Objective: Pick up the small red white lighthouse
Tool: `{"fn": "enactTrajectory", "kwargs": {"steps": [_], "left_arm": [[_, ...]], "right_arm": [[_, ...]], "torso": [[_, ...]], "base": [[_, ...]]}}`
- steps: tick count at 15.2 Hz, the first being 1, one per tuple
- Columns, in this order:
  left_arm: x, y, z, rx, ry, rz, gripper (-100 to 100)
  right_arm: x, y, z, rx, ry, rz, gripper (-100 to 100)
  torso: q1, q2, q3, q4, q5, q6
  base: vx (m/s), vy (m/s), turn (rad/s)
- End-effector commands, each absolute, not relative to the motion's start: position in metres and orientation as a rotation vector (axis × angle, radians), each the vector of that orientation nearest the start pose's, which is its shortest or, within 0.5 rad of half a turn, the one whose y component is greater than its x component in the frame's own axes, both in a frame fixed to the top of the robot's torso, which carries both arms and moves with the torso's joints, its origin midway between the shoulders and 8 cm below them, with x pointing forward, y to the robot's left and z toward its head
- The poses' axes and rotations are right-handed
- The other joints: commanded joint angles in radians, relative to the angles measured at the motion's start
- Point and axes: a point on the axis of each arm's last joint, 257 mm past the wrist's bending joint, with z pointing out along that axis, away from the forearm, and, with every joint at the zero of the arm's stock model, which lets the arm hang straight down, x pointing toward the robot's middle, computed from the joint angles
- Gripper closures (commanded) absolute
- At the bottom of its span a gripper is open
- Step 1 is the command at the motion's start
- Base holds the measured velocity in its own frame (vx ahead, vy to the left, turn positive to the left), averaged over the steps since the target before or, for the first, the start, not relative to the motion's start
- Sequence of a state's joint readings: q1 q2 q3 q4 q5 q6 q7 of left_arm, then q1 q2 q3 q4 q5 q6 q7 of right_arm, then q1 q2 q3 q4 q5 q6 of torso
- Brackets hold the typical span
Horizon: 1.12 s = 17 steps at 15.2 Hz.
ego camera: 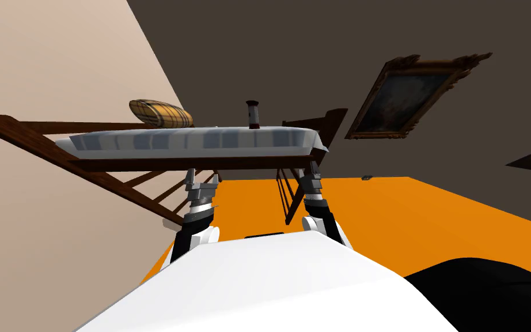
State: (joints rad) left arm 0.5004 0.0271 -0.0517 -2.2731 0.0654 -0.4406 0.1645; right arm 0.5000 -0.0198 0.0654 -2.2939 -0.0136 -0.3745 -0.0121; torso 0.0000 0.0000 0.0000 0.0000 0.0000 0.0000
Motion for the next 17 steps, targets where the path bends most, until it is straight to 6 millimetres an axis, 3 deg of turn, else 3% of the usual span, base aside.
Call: {"fn": "enactTrajectory", "kwargs": {"steps": [1, 7, 8, 9, 10, 11, 13, 14, 16, 17], "left_arm": [[0.369, 0.262, 0.005, -0.798, 0.640, -1.556, -100], [0.400, 0.254, -0.002, -0.795, 0.711, -1.603, -100], [0.411, 0.255, -0.012, -0.817, 0.747, -1.607, -100], [0.413, 0.252, -0.004, -0.798, 0.737, -1.619, -100], [0.413, 0.252, -0.004, -0.797, 0.736, -1.620, -100], [0.427, 0.253, -0.012, -0.817, 0.771, -1.626, -100], [0.429, 0.251, -0.005, -0.802, 0.762, -1.636, -100], [0.443, 0.253, -0.015, -0.829, 0.799, -1.637, -100], [0.445, 0.250, -0.006, -0.808, 0.788, -1.650, -100], [0.460, 0.254, -0.016, -0.840, 0.825, -1.648, -100]], "right_arm": [[0.364, -0.259, 0.005, 0.756, 0.699, 1.361, 0], [0.364, -0.259, 0.005, 0.756, 0.699, 1.362, 0], [0.364, -0.259, 0.005, 0.756, 0.699, 1.362, 0], [0.364, -0.259, 0.005, 0.756, 0.699, 1.362, 0], [0.364, -0.259, 0.005, 0.756, 0.699, 1.362, 0], [0.364, -0.259, 0.005, 0.756, 0.699, 1.362, 0], [0.364, -0.259, 0.005, 0.756, 0.699, 1.362, 0], [0.364, -0.259, 0.005, 0.756, 0.699, 1.362, 0], [0.364, -0.259, 0.005, 0.756, 0.699, 1.362, 0], [0.364, -0.259, 0.005, 0.756, 0.699, 1.362, 0]], "torso": [[0.000, 0.000, 0.000, 0.000, 0.000, 0.000], [-0.004, 0.006, 0.003, 0.001, -0.001, 0.000], [-0.004, 0.006, 0.003, 0.001, -0.001, 0.000], [-0.003, 0.006, 0.003, 0.001, -0.001, 0.000], [-0.003, 0.005, 0.003, 0.001, -0.001, 0.000], [-0.003, 0.004, 0.002, 0.001, -0.001, 0.000], [-0.003, 0.004, 0.002, 0.001, -0.001, 0.000], [-0.003, 0.004, 0.002, 0.001, -0.001, 0.000], [-0.003, 0.004, 0.003, 0.001, -0.001, 0.000], [-0.003, 0.004, 0.002, 0.001, -0.001, 0.000]], "base": [[-0.033, -0.017, 0.038], [-0.081, -0.049, 0.039], [-0.076, -0.044, 0.044], [-0.066, -0.040, 0.035], [-0.045, -0.032, 0.008], [-0.058, -0.042, 0.039], [-0.061, -0.043, 0.027], [-0.068, -0.039, 0.037], [-0.063, -0.041, 0.026], [-0.064, -0.056, 0.033]]}}
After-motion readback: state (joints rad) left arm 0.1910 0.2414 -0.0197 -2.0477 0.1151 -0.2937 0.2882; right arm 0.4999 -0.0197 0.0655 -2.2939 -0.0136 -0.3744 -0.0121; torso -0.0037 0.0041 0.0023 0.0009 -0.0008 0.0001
